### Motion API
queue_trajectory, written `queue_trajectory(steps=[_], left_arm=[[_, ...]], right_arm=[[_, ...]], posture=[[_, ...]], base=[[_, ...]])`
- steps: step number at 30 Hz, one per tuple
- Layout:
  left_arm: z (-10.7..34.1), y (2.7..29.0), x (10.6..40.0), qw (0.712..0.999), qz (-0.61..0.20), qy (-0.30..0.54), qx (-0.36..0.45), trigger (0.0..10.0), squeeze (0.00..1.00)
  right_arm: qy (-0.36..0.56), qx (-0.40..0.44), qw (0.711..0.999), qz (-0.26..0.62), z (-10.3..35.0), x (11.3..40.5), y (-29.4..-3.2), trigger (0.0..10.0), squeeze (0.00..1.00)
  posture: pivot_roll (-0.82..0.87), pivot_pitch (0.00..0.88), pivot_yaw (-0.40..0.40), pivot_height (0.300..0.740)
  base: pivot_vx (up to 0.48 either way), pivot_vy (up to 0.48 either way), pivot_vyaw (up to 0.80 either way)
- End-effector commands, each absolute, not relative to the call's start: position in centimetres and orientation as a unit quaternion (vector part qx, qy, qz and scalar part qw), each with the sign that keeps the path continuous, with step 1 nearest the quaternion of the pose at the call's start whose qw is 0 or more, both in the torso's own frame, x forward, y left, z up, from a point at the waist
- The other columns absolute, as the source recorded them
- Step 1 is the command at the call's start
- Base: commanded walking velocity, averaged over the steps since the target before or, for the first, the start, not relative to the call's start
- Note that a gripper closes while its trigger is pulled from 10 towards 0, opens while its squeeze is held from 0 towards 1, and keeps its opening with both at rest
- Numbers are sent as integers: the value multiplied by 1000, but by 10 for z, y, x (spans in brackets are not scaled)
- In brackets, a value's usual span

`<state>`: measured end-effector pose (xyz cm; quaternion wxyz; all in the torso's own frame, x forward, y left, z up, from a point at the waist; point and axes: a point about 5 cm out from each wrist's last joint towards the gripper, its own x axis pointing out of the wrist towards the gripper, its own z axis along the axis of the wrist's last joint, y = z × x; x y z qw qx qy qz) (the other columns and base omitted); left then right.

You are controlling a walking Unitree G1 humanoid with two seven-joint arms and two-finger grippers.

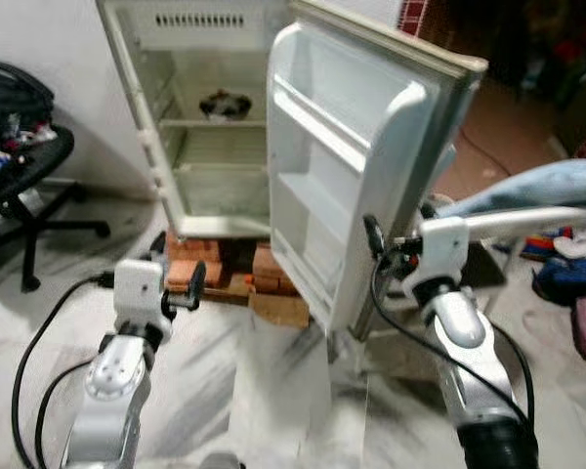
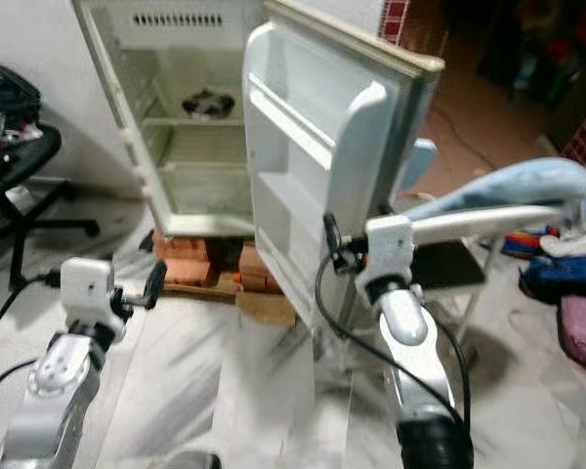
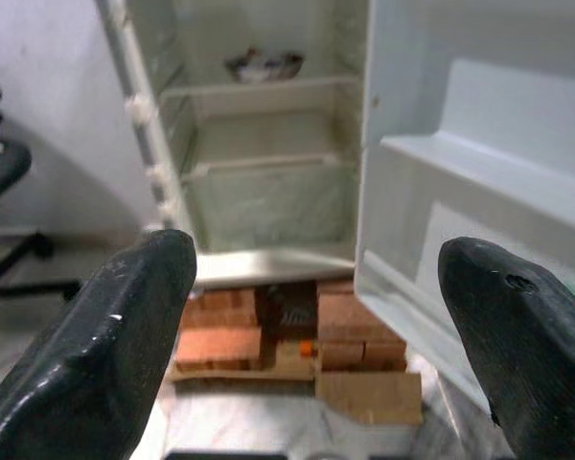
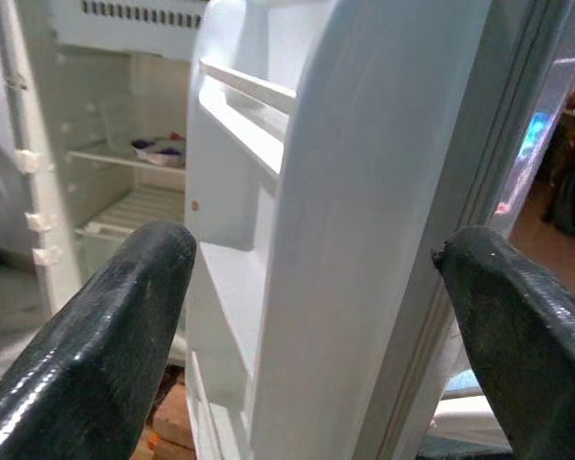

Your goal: Restocking fridge

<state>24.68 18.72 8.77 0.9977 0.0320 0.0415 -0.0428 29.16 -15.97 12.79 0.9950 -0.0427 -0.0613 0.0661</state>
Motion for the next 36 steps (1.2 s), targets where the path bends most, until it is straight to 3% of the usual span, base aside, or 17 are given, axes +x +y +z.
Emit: queue_trajectory(steps=[1, 10, 26, 32, 36], left_arm=[[90, 190, 243, 997, -45, 41, 38, 10000, 0], [96, 182, 251, 997, -61, 35, 35, 10000, 0], [85, 180, 240, 994, -77, 70, 24, 10000, 0], [64, 157, 221, 968, -182, 170, -17, 10000, 0], [60, 153, 215, 959, -201, 199, -25, 10000, 0]], right_arm=[[-68, -39, 996, 49, 132, 288, -163, 10000, 0], [-71, -29, 996, 38, 133, 287, -151, 10000, 0], [-62, -35, 997, 25, 129, 290, -160, 10000, 0], [-90, -19, 993, 75, 149, 314, -157, 10000, 0], [-130, -21, 988, 80, 179, 337, -157, 10000, 0]], posture=[[42, 10, -28, 740], [33, 10, -14, 740], [56, 10, -27, 740], [67, 12, -28, 740], [84, 11, -37, 740]], base=[[409, 0, 0], [382, 0, 0], [0, 0, 0], [0, 0, 0], [0, 0, 0]])
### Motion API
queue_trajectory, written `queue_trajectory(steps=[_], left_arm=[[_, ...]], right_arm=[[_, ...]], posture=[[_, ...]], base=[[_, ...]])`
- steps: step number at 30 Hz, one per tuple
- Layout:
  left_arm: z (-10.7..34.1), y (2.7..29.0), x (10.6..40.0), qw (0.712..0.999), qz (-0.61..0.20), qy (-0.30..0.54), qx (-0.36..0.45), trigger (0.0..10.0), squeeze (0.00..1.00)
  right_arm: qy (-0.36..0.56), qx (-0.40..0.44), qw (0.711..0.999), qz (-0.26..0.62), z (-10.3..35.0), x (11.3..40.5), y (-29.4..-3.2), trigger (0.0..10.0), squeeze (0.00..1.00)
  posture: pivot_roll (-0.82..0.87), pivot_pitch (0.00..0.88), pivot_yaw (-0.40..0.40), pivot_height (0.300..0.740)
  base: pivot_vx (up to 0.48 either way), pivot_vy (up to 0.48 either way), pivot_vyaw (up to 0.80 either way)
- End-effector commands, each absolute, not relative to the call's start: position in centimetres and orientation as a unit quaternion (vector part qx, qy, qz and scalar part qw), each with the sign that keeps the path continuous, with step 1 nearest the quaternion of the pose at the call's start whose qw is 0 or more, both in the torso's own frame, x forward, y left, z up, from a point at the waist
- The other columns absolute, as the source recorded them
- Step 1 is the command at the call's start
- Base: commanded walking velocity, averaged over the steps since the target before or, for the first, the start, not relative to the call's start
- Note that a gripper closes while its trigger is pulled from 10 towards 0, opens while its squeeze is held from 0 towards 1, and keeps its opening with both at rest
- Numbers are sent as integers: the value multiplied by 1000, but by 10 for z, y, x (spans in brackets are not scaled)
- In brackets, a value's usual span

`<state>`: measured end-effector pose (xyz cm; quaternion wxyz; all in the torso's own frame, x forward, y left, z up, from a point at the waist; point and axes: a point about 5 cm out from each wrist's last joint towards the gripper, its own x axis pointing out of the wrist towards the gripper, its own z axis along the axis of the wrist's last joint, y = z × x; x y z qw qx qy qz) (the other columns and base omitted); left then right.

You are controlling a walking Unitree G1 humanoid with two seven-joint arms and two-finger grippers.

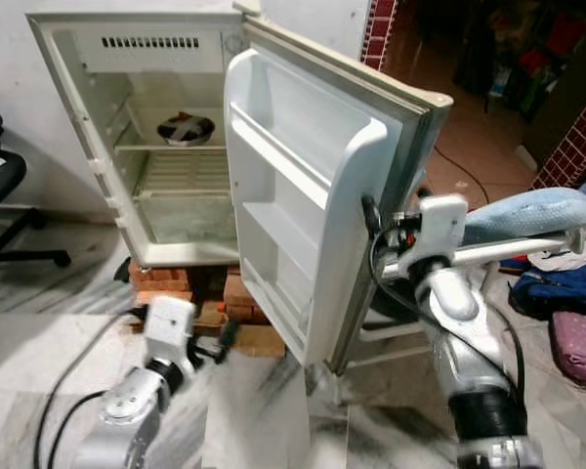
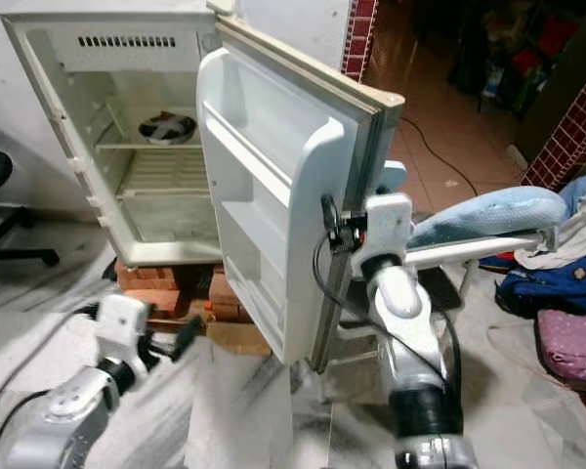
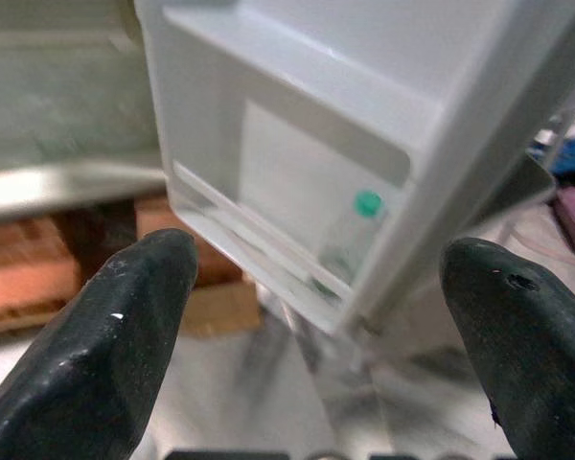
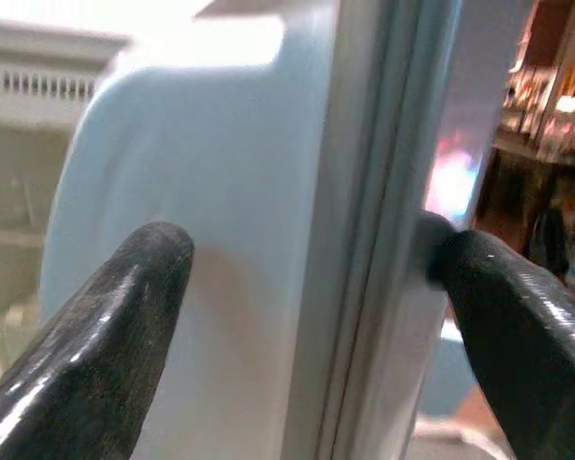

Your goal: Restocking fridge

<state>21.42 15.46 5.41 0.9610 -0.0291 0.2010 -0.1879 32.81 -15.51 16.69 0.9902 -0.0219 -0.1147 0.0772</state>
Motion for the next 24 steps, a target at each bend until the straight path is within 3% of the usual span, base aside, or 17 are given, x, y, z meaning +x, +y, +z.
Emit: queue_trajectory(steps=[1, 7, 9, 10, 12, 14, 16, 18, 20, 21, 23, 24], left_arm=[[59, 153, 215, 958, -202, 203, -22, 10000, 0], [60, 154, 213, 957, -203, 207, -9, 10000, 0], [61, 154, 212, 956, -205, 211, -8, 10000, 0], [61, 154, 212, 956, -205, 211, -8, 10000, 0], [62, 154, 212, 956, -206, 211, -5, 10000, 0], [62, 155, 211, 954, -208, 214, -6, 10000, 0], [62, 155, 211, 954, -211, 214, -5, 10000, 0], [61, 154, 212, 953, -215, 215, -3, 10000, 0], [61, 153, 212, 952, -218, 215, -2, 10000, 0], [61, 153, 212, 952, -218, 215, -2, 10000, 0], [61, 154, 212, 952, -219, 216, -2, 10000, 0], [61, 154, 212, 952, -219, 216, -2, 10000, 0]], right_arm=[[-138, -20, 987, 80, 186, 342, -157, 10000, 0], [-150, 26, 980, 129, 208, 352, -145, 10000, 0], [-114, 115, 954, 253, 209, 341, -123, 10000, 0], [-114, 115, 954, 253, 209, 341, -123, 10000, 0], [-98, 164, 913, 360, 213, 322, -109, 10000, 0], [-85, 199, 835, 507, 224, 282, -97, 10000, 0], [-76, 211, 819, 527, 222, 273, -101, 10000, 0], [-47, 211, 834, 507, 205, 273, -111, 10000, 0], [-10, 168, 879, 446, 177, 283, -121, 10000, 0], [-10, 168, 879, 446, 177, 283, -121, 10000, 0], [4, 124, 916, 382, 156, 290, -128, 10000, 0], [4, 124, 916, 382, 156, 290, -128, 10000, 0]], posture=[[84, 11, -37, 740], [95, 13, -44, 740], [93, 18, -41, 740], [93, 18, -41, 740], [92, 20, -39, 740], [85, 21, -34, 740], [78, 20, -32, 740], [74, 22, -28, 740], [73, 23, -27, 740], [73, 23, -27, 740], [73, 23, -26, 740], [73, 23, -26, 740]], base=[[0, 0, 0], [0, 0, 0], [0, 0, 0], [0, 0, 0], [0, 0, 0], [0, 0, 0], [0, 0, 0], [0, 0, 0], [0, 0, 0], [0, 0, 0], [0, 0, 0], [0, 0, 0]])
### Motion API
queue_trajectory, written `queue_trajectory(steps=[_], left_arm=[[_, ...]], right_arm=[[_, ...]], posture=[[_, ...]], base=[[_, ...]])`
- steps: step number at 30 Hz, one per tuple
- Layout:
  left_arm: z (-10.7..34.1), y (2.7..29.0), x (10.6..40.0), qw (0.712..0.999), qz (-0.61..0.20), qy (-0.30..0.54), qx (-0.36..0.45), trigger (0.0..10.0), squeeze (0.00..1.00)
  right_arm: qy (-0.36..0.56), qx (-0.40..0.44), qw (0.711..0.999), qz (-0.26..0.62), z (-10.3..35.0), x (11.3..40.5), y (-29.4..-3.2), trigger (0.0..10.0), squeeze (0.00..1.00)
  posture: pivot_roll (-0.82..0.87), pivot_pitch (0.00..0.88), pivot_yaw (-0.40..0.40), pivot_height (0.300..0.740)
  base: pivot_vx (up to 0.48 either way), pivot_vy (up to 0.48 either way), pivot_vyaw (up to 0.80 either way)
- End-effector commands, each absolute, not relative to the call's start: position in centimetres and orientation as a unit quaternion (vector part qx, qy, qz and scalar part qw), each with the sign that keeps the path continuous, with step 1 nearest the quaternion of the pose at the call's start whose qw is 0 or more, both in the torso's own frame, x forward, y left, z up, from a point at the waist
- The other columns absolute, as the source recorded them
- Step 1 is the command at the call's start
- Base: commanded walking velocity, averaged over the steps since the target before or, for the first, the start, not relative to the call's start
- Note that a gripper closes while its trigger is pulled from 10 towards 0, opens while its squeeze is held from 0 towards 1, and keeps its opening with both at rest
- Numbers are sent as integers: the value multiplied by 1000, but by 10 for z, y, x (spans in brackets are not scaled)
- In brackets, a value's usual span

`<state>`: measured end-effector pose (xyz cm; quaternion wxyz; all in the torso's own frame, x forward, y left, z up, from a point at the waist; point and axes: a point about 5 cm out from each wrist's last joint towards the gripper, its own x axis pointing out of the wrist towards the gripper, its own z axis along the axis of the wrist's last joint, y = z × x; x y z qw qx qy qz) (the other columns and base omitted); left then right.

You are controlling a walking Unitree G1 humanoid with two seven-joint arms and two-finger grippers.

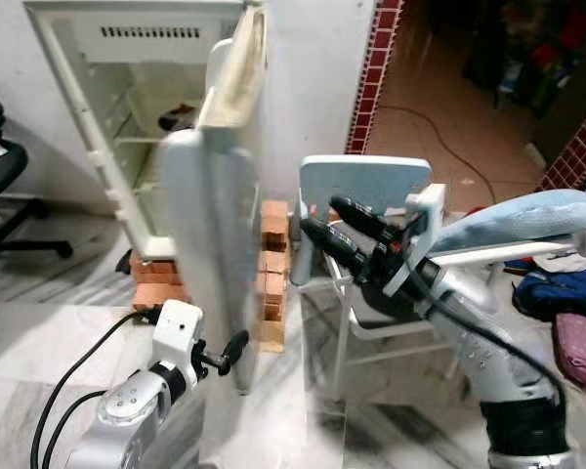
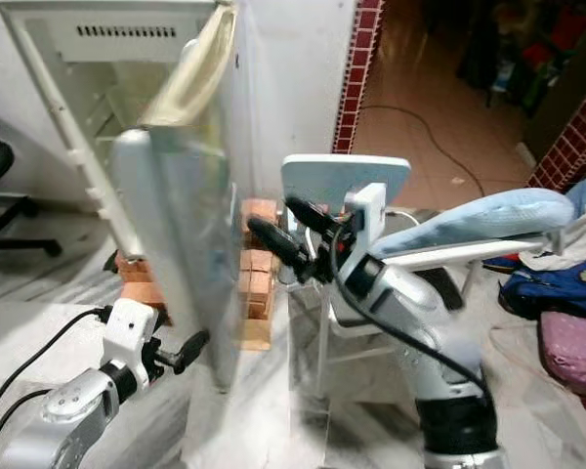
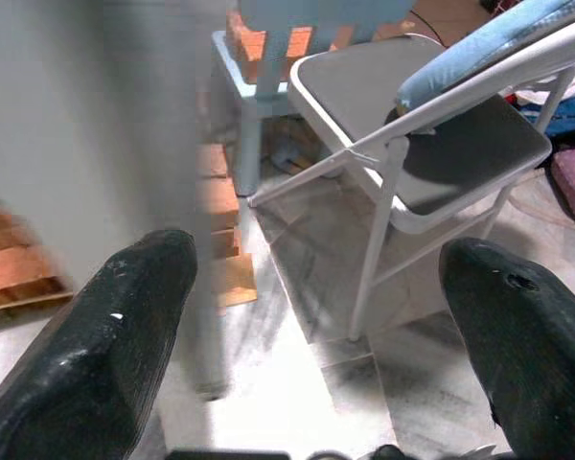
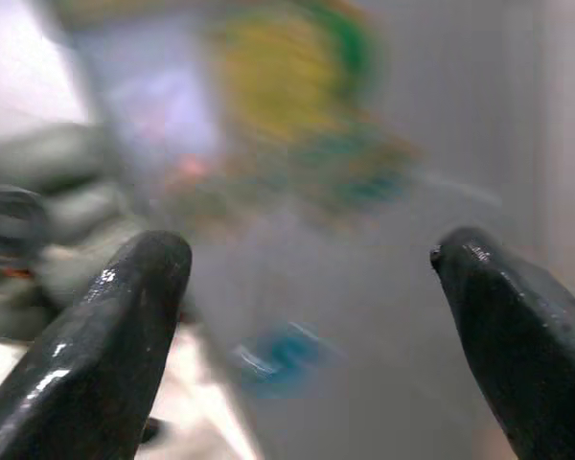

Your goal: Restocking fridge

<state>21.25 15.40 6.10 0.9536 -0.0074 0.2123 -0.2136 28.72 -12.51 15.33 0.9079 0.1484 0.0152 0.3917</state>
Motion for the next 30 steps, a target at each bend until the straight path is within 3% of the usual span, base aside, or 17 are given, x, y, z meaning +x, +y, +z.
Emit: queue_trajectory(steps=[1, 4, 11, 17, 30], left_arm=[[61, 155, 211, 951, -218, 218, -3, 10000, 0], [62, 157, 211, 953, -214, 215, -3, 10000, 0], [71, 176, 227, 975, -144, 168, 9, 10000, 0], [74, 181, 232, 978, -139, 153, 31, 10000, 0], [93, 193, 253, 993, -76, 62, 61, 10000, 0]], right_arm=[[29, 138, 924, 355, 142, 286, -132, 10000, 0], [58, 89, 939, 326, 122, 276, -131, 10000, 0], [55, 59, 971, 225, 106, 270, -128, 10000, 0], [42, 30, 990, 129, 104, 274, -139, 10000, 0], [25, 27, 997, 66, 105, 275, -155, 10000, 0]], posture=[[77, 20, -29, 740], [79, 16, -31, 740], [72, 5, -30, 740], [58, 9, -18, 740], [47, 0, -11, 740]], base=[[0, 0, 0], [0, 0, 0], [0, 0, 0], [0, 462, 0], [0, 480, 0]])
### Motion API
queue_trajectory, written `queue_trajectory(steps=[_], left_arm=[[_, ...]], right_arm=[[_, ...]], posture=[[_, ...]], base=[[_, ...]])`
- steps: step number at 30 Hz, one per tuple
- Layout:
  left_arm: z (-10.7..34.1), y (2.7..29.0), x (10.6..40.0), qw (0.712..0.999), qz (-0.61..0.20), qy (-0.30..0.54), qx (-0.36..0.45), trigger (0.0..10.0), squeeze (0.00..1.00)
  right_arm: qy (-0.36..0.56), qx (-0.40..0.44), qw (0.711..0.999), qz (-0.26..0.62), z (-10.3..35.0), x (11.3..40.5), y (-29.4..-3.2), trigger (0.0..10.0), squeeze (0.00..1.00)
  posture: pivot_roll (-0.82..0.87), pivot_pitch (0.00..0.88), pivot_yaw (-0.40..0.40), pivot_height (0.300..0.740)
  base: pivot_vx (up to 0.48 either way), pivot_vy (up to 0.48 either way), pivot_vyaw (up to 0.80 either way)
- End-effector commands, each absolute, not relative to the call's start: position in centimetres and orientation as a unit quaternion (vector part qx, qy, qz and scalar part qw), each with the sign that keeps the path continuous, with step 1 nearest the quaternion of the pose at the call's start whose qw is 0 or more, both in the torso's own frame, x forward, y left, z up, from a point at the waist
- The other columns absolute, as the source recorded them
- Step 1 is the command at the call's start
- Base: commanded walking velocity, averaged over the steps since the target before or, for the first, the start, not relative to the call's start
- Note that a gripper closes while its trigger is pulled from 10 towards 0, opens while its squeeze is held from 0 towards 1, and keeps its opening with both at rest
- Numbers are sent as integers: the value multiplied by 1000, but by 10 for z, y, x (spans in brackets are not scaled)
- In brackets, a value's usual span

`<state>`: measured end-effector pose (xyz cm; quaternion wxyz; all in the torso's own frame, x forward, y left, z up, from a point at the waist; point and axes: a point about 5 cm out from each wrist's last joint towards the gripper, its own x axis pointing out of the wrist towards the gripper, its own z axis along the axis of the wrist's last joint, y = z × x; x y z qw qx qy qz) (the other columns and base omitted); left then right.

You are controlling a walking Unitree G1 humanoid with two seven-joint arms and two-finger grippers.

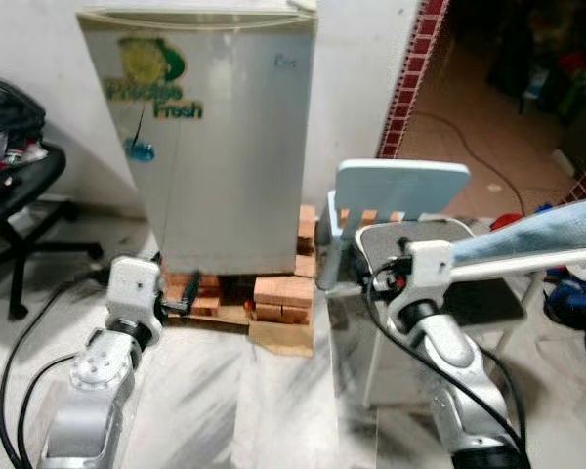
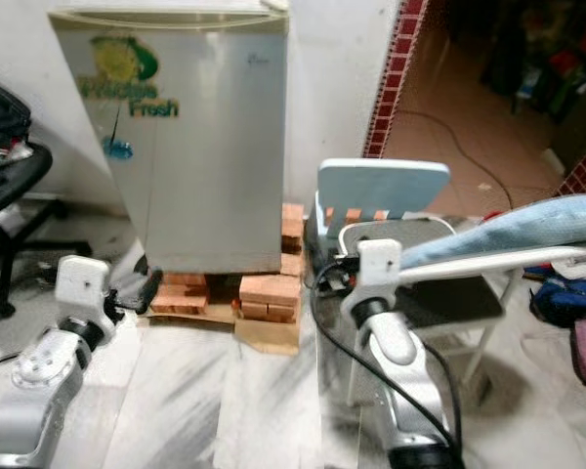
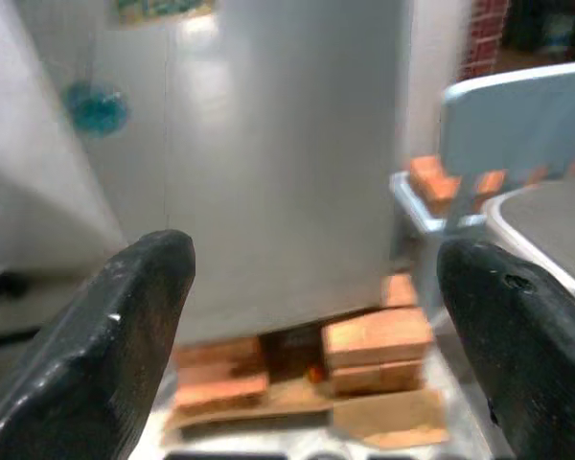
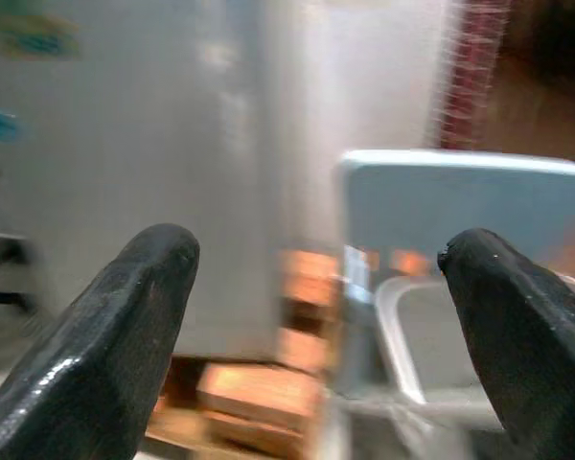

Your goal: Restocking fridge

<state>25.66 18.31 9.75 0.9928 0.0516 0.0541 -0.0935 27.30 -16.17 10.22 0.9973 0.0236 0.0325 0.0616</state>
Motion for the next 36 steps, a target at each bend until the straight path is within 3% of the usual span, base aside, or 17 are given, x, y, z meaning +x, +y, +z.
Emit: queue_trajectory(steps=[1, 11, 16, 24, 36], left_arm=[[94, 194, 254, 994, -72, 57, 62, 10000, 0], [93, 196, 256, 996, -61, 38, 51, 10000, 0], [91, 195, 256, 996, -65, 42, 42, 10000, 0], [89, 190, 256, 997, -67, 37, 32, 10000, 0], [93, 195, 261, 998, -49, 25, 29, 10000, 0]], right_arm=[[23, 18, 998, 56, 105, 275, -156, 10000, 0], [4, -13, 999, 34, 107, 278, -163, 10000, 0], [8, 35, 998, 47, 108, 276, -158, 10000, 0], [-5, 28, 998, 49, 113, 278, -158, 10000, 0], [-5, 26, 999, 44, 112, 281, -161, 10000, 0]], posture=[[47, 0, -11, 740], [47, 0, -14, 740], [47, 0, -11, 740], [41, 0, -11, 740], [46, 0, -22, 740]], base=[[0, 480, 0], [0, 480, 0], [0, 480, 0], [0, 480, 0], [0, 480, -790]])
